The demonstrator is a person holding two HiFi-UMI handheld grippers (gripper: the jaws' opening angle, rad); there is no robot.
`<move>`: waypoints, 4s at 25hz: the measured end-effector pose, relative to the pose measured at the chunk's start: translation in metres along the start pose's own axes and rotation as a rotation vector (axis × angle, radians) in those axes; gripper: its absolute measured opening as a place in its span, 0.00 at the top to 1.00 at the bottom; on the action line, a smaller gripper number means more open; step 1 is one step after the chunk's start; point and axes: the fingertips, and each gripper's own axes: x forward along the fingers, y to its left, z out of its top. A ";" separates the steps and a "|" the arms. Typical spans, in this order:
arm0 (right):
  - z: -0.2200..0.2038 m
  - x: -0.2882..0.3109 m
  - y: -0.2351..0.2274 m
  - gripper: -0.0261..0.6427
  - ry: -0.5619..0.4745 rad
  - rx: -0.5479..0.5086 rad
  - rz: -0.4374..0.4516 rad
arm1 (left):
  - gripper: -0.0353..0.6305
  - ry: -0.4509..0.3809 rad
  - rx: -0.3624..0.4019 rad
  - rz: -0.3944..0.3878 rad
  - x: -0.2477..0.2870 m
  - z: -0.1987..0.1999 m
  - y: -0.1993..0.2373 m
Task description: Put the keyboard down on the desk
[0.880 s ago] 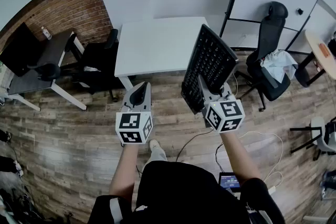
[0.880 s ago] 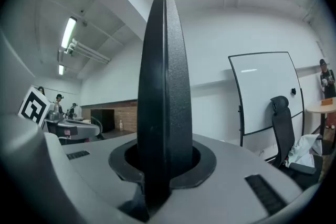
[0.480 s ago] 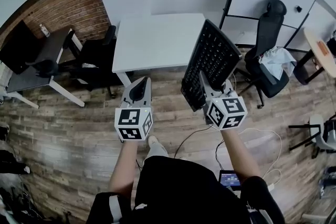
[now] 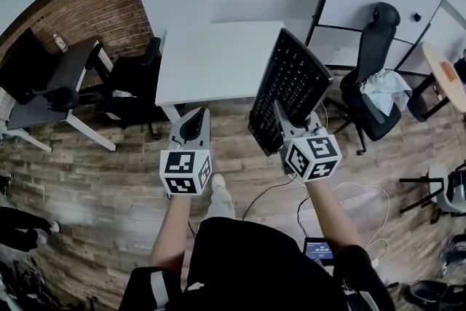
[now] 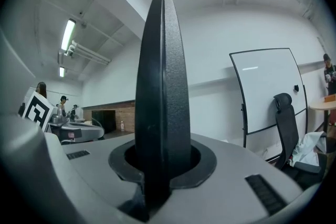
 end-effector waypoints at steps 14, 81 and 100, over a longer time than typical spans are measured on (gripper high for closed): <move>-0.006 0.169 -0.026 0.82 0.032 0.025 0.016 | 0.93 0.031 -0.020 -0.004 0.129 -0.004 0.108; -0.046 0.616 -0.238 0.81 0.162 0.402 0.069 | 0.93 0.176 -0.100 -0.018 0.538 -0.036 0.269; -0.090 0.660 -0.289 0.81 0.216 0.750 -0.027 | 0.93 0.260 -0.033 -0.052 0.575 -0.060 0.270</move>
